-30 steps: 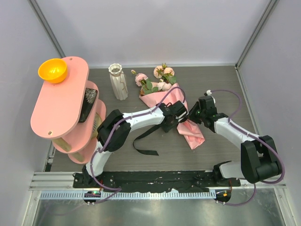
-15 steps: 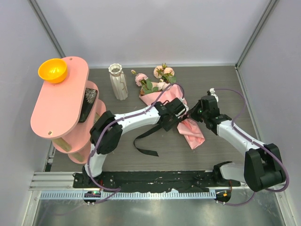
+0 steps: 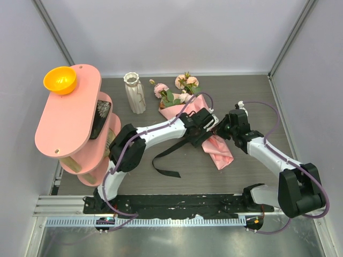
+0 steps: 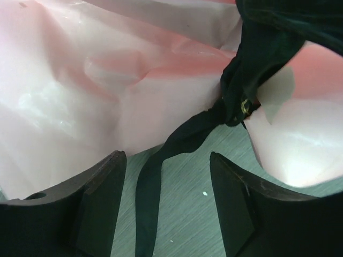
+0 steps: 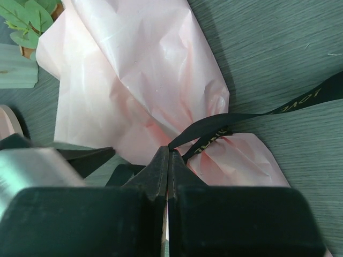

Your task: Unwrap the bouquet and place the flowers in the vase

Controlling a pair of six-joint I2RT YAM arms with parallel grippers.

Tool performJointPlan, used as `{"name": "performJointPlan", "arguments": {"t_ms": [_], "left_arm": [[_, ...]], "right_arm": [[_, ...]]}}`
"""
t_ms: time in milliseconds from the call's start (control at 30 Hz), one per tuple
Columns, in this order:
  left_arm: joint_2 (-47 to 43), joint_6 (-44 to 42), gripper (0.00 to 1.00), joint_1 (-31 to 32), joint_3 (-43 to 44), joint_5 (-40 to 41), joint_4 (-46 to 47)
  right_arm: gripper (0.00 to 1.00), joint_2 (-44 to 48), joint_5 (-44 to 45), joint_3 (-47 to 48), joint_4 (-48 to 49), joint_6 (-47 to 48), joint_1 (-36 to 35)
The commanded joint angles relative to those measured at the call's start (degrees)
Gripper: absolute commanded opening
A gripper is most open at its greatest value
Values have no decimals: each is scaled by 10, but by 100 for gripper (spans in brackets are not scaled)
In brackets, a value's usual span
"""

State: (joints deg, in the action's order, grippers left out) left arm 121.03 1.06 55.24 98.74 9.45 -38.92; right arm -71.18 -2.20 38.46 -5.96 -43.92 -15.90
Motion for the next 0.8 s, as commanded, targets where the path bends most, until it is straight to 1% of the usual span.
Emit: {"name": "performJointPlan", "arguments": {"t_ms": [0, 33, 67, 133, 167, 233, 267, 367, 500, 567, 667, 767], "left_arm": [[21, 6, 65, -13, 35, -21, 2], [25, 7, 61, -15, 37, -20, 1], [28, 8, 53, -19, 44, -15, -3], [23, 9, 44, -19, 44, -10, -11], [18, 10, 33, -19, 40, -8, -12], [-5, 21, 24, -18, 27, -8, -12], [-15, 26, 13, -18, 22, -9, -14], [-49, 47, 0, -19, -6, -16, -20], [-78, 54, 0, -19, -31, 1, -26], [-80, 52, 0, -19, -26, 27, -37], [-74, 53, 0, -19, 5, 57, -80], [-93, 49, 0, -19, 3, 66, -81]], "right_arm": [[1, 11, -5, -3, 27, -5, 1], [1, 11, -4, -3, 27, -6, 1], [1, 11, -4, -5, 29, -6, 1], [1, 11, 7, -7, 29, -6, 2], [1, 12, 11, -9, 28, -8, 1], [1, 20, 28, -10, 18, -17, 2], [1, 24, 65, -9, 14, -20, 3], [1, 39, 117, -8, -17, -34, 10], [1, 50, 145, -17, -37, -45, 26], [1, 55, 152, -25, -41, -49, 36], [1, 49, 175, -29, -48, -41, 52], [1, 33, 181, -27, -47, -23, 69]]}}
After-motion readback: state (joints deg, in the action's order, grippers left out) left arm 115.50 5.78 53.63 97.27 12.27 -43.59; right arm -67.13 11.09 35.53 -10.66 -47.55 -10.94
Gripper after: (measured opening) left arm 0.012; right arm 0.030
